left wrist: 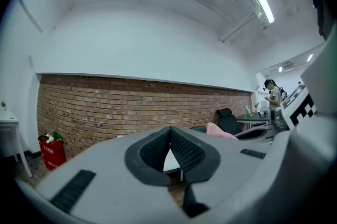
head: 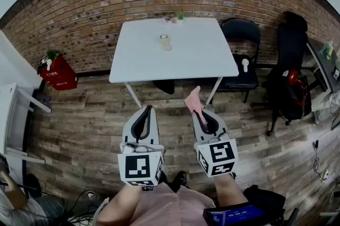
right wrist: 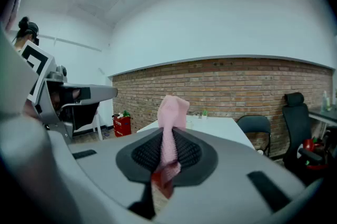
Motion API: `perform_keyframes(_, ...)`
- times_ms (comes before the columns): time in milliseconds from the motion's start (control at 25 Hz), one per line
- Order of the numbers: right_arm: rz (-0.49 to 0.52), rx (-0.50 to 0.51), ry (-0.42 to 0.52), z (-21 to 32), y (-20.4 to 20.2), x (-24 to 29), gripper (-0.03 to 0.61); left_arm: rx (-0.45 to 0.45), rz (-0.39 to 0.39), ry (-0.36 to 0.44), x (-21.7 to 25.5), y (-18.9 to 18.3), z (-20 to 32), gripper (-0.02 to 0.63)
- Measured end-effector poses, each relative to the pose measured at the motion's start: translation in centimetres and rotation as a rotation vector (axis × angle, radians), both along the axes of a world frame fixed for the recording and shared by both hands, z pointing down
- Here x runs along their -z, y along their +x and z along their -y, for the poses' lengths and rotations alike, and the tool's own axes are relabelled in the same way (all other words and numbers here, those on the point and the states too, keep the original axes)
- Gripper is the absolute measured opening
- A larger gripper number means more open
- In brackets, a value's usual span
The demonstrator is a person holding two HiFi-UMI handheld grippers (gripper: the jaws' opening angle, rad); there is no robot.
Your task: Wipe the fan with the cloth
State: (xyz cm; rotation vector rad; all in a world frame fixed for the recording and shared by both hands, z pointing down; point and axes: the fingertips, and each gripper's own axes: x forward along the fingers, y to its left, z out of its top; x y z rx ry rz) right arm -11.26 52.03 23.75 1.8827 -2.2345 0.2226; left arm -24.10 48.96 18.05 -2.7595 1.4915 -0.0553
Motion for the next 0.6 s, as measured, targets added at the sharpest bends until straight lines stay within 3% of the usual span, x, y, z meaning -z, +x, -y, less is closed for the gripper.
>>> perform_keyframes(600, 0.044, 0.026, -0.014, -1.2, 3.7, -0.9, 0.041, 0.019, 0.034, -0.044, -1.8, 3.2, -1.8, 0.011)
